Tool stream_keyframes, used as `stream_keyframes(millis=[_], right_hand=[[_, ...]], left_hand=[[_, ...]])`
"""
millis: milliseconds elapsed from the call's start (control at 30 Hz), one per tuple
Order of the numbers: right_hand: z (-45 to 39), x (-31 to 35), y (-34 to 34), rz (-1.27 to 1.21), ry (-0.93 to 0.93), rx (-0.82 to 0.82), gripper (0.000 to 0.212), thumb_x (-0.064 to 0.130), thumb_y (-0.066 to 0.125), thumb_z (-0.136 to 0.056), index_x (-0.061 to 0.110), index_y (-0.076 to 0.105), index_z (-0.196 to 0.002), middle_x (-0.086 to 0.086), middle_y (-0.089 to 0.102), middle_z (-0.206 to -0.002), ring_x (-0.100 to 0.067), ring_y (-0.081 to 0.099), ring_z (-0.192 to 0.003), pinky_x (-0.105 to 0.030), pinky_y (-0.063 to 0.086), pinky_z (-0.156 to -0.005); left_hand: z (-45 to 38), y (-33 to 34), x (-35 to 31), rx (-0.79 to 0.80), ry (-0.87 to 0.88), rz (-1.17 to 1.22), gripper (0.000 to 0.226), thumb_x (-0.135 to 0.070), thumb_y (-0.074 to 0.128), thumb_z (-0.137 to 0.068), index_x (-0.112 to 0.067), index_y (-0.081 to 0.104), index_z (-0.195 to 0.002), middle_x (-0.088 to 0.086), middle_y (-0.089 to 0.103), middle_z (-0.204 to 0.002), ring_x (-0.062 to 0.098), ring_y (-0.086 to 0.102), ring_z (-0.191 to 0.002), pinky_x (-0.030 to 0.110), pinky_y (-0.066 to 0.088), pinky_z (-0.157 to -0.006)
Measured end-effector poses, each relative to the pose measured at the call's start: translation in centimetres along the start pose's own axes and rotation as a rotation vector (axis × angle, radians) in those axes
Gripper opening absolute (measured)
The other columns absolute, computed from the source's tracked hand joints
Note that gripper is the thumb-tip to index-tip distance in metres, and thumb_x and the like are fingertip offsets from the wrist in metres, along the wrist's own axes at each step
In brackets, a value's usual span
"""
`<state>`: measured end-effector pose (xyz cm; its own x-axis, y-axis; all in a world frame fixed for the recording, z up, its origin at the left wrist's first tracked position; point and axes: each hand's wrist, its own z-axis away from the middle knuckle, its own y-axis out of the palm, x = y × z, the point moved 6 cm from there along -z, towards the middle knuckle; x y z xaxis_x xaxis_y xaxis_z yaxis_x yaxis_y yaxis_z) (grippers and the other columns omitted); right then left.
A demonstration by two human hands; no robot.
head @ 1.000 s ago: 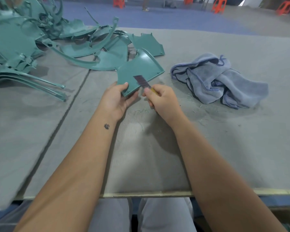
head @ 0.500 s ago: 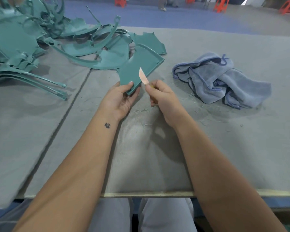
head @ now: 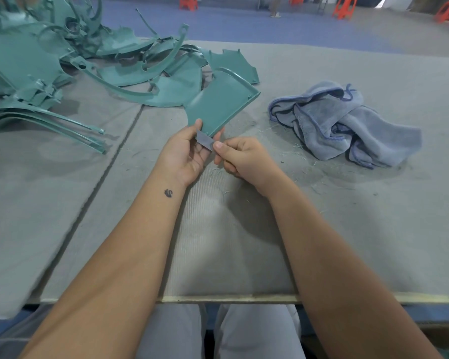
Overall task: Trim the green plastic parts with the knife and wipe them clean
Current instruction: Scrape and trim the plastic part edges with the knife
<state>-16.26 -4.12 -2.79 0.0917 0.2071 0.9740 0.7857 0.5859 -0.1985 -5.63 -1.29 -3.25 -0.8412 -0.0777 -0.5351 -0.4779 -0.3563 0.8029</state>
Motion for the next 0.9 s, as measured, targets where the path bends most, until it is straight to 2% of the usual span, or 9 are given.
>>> stream_keyframes(millis=[100, 367, 533, 633, 800, 900], right_hand=[[-0.1, -0.1, -0.1, 0.008, 0.002, -0.011, 0.036, 0.019, 0.051, -0.1, 0.008, 0.058, -0.066, 0.008, 0.041, -0.041, -0.005, 0.033, -0.039, -0.013, 0.029, -0.041], [-0.3, -0.4, -0.4, -0.006, -0.009, -0.055, 0.038, 0.019, 0.051, -0.099, 0.01, 0.057, -0.063, 0.008, 0.041, -0.04, -0.006, 0.033, -0.039, -0.015, 0.029, -0.043], [-0.2, -0.5, -0.6, 0.004, -0.031, -0.092, 0.037, 0.022, 0.053, -0.098, 0.011, 0.058, -0.062, 0.008, 0.041, -0.041, -0.006, 0.034, -0.041, -0.017, 0.03, -0.044], [-0.2, -0.4, -0.7, 0.012, -0.037, -0.116, 0.038, 0.022, 0.053, -0.097, 0.012, 0.059, -0.061, 0.009, 0.042, -0.041, -0.006, 0.035, -0.042, -0.019, 0.031, -0.047], [-0.1, -0.4, -0.9, 0.028, -0.039, -0.155, 0.038, 0.02, 0.054, -0.097, 0.013, 0.059, -0.06, 0.009, 0.042, -0.041, -0.007, 0.036, -0.043, -0.025, 0.033, -0.051], [0.0, -0.4, -1.1, 0.04, -0.048, -0.185, 0.038, 0.02, 0.055, -0.097, 0.014, 0.059, -0.06, 0.009, 0.042, -0.041, -0.007, 0.035, -0.043, -0.025, 0.031, -0.05]], left_hand=[[0.1, 0.1, -0.1, 0.009, -0.001, -0.02, 0.018, -0.007, 0.048, -0.1, 0.006, 0.06, -0.097, 0.021, 0.073, -0.082, 0.028, 0.073, -0.068, 0.028, 0.058, -0.053], [0.5, 0.2, -0.1, -0.017, 0.016, -0.009, 0.015, 0.001, 0.044, -0.1, 0.006, 0.057, -0.096, 0.023, 0.071, -0.076, 0.028, 0.072, -0.065, 0.029, 0.058, -0.052], [0.5, 0.1, 0.0, -0.044, 0.025, -0.017, 0.014, 0.004, 0.043, -0.099, 0.005, 0.057, -0.094, 0.025, 0.067, -0.088, 0.029, 0.071, -0.077, 0.029, 0.057, -0.051], [0.4, 0.1, 0.0, -0.043, 0.02, -0.018, 0.014, 0.005, 0.044, -0.098, 0.005, 0.056, -0.092, 0.026, 0.066, -0.09, 0.029, 0.07, -0.077, 0.029, 0.057, -0.051], [0.3, 0.1, 0.0, -0.033, 0.033, -0.033, 0.013, 0.005, 0.045, -0.098, 0.006, 0.056, -0.091, 0.022, 0.07, -0.072, 0.028, 0.072, -0.063, 0.03, 0.059, -0.054], [0.3, 0.2, 0.0, -0.013, 0.037, -0.024, 0.014, 0.005, 0.044, -0.099, 0.007, 0.056, -0.091, 0.021, 0.071, -0.07, 0.029, 0.072, -0.062, 0.03, 0.059, -0.053]])
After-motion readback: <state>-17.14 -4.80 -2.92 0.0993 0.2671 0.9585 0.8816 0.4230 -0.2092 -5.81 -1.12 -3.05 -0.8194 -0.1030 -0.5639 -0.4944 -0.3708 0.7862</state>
